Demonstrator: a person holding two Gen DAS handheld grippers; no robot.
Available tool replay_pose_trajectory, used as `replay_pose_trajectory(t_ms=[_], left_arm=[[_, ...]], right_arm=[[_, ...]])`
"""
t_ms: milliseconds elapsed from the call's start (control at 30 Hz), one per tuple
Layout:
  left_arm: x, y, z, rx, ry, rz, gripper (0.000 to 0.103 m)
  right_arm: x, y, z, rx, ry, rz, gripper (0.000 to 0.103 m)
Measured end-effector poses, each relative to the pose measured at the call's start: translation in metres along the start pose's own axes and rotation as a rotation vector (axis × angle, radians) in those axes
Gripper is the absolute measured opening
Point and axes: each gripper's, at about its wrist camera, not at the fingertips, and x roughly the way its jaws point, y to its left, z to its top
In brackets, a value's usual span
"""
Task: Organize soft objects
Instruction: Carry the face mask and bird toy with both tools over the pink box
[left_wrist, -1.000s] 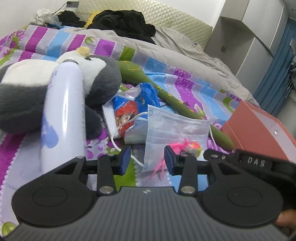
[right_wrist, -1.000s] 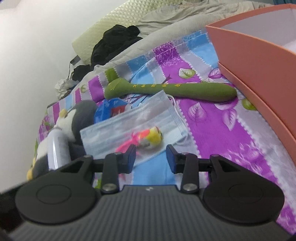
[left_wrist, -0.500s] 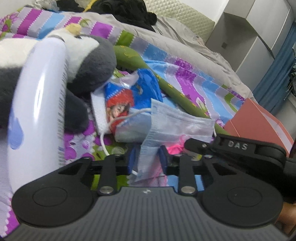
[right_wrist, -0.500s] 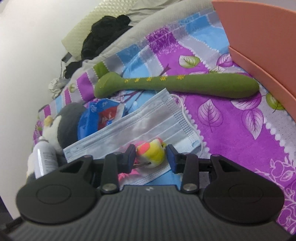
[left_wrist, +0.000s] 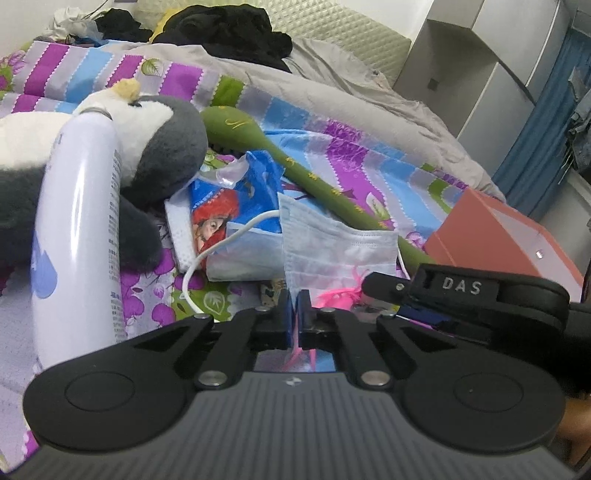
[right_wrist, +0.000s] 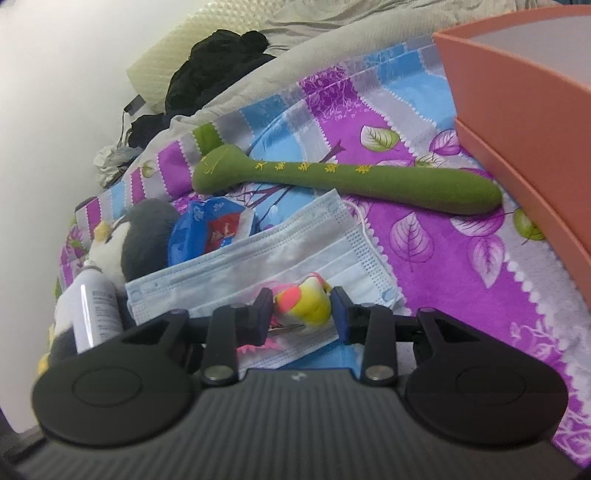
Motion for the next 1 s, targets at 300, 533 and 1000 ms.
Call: replay_pose_trajectory(t_ms=[300,533,1000], left_arm=[[-0.048,-0.007,-0.014,-0.011,-0.020,-0.009,0.004],[-0.085,-0.020,-0.029,0.004,-0.025,-0.016,0.004],[-0.141,-0.032,-0.078,-0.038,-0.003,0.001,0.004]], right_arm=[[-0.053,0.000,-0.009,-0.083,-0.051,-0.051,0.037],[-0.091,-0.002,-0.029,-0.147,-0.047,-0.077,0.037],[-0.145,0.010,-0.081,-0.260,0.002,-0.091,0.037]])
